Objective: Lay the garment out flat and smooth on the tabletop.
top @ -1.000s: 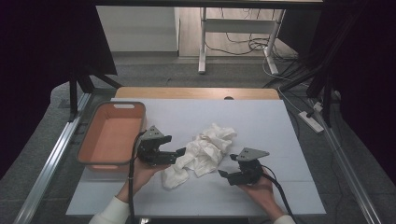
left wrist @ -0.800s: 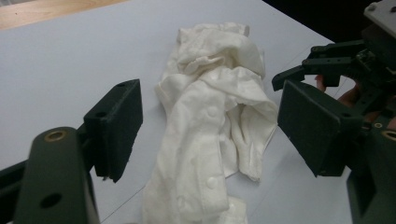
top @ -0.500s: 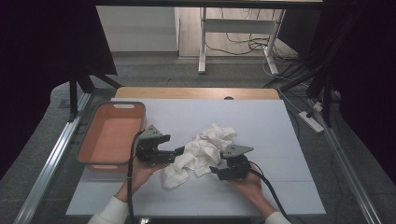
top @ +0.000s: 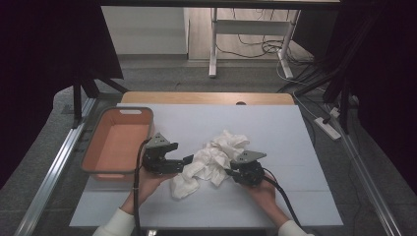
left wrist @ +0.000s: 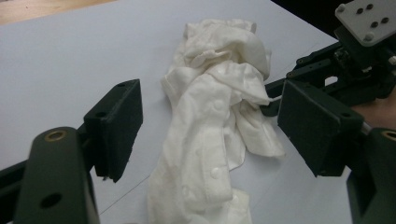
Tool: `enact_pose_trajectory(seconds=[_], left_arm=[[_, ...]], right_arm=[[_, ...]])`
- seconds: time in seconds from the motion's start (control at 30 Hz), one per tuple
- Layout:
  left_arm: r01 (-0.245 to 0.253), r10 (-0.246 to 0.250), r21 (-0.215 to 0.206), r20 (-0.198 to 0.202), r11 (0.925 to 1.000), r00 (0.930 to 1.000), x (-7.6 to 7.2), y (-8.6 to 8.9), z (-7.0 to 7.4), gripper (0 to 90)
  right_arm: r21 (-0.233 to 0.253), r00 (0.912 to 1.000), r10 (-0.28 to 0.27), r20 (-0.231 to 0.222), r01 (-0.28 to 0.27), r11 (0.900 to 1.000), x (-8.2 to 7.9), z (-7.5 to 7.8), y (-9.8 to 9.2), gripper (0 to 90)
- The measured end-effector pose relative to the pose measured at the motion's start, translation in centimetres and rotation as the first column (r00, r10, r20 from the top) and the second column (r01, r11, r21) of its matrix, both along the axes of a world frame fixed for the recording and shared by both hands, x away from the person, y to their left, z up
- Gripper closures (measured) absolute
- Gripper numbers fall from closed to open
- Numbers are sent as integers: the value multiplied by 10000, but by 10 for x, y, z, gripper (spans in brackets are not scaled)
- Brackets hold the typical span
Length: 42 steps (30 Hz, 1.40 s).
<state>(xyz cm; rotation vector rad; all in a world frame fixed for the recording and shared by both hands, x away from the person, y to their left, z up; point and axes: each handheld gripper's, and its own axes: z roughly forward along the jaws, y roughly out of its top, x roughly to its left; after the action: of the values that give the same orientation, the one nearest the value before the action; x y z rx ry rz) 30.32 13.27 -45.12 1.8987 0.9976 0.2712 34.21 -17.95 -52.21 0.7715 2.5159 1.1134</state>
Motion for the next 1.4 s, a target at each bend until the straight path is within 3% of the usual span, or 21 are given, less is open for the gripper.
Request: enact_pose_trajectory(seconds=[0.03,0.2,0.5,0.7,0.97,1.07,1.2,1.4], left_arm=[[-2,2,29,11,10000,10000,-1,0,0,233],[-65,65,6,55,10000,10000,-3,1,2,233],[-65,66,-56,106,10000,9999,-5,2,3,234],[-14,15,-62,160,10000,9999,-4,0,5,234],[-20,21,-108,131,9999,9999,-4,0,4,234],[6,-5,-85,120,10000,9999,-5,0,4,233],[19,-18,-81,147,10000,9999,-5,0,5,232],[-40,41,-83,126,10000,9999,-5,2,4,232]], right_arm=[[48,10000,-19,-82,19,10000,1,2,-2,780],[-59,10000,-27,94,28,10000,0,6,-6,792],[315,9933,-827,807,804,9963,-10,38,-48,798],[761,9820,-1541,1092,1464,9863,-9,53,-74,799],[964,9654,-1701,1977,1535,9834,-16,79,-80,797],[1001,9697,-1709,1748,1552,9828,-14,77,-80,796],[655,9776,-1666,1289,1592,9851,-8,64,-80,795],[352,9806,-1709,959,1682,9851,-4,52,-83,795]])
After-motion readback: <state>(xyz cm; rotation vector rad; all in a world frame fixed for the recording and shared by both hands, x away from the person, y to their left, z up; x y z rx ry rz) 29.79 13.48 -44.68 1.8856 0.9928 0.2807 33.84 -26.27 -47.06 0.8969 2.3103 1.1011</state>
